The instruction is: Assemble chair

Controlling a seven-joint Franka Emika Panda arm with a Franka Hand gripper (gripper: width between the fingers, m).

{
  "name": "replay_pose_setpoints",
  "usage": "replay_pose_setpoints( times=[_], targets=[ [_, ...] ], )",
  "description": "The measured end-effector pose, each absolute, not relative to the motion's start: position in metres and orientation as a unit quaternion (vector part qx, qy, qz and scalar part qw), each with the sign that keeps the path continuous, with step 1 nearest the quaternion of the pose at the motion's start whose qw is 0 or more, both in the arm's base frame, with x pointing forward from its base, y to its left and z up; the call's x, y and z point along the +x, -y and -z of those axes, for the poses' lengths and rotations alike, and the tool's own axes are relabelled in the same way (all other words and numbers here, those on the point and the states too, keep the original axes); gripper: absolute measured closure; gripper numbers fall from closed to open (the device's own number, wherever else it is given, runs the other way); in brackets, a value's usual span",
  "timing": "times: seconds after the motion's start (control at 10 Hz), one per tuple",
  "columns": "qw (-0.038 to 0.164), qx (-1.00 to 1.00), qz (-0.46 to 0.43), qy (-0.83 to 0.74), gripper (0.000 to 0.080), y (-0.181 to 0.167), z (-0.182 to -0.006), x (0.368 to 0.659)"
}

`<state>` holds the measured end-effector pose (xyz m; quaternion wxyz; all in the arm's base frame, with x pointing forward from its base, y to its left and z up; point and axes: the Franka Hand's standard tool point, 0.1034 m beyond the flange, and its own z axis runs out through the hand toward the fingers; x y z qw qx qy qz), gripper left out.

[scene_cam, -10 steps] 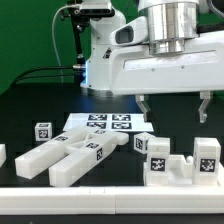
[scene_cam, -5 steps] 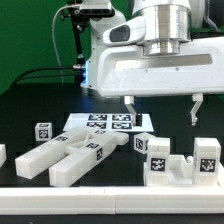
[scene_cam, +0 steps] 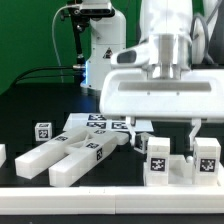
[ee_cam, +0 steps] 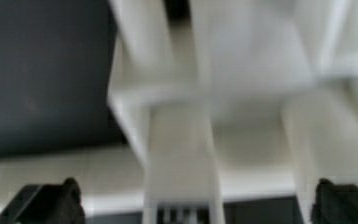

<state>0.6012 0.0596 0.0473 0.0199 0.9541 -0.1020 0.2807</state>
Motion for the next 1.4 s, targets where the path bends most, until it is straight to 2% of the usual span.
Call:
replay_pose_setpoints(
  times=[0.2, 0.4, 0.8, 1.1, 1.2, 1.3, 1.4],
  targets=[
    [0.025, 0.956, -0.274, 0.098, 0.015, -0.06, -0.031, 0.601],
    [0.028, 0.958, -0.269, 0.096, 0.015, -0.058, -0.021, 0.601],
    [0.04, 0.959, -0.261, 0.101, 0.015, -0.03, -0.011, 0.598],
    [0.04, 0.96, -0.257, 0.103, 0.0164, -0.029, -0.009, 0.597],
    [0.04, 0.96, -0.257, 0.103, 0.0379, -0.029, -0.009, 0.597],
    [0.04, 0.96, -0.257, 0.103, 0.0379, -0.029, -0.009, 0.597],
    [0.04, 0.96, -0.258, 0.104, 0.0507, -0.028, -0.009, 0.597]
  ],
)
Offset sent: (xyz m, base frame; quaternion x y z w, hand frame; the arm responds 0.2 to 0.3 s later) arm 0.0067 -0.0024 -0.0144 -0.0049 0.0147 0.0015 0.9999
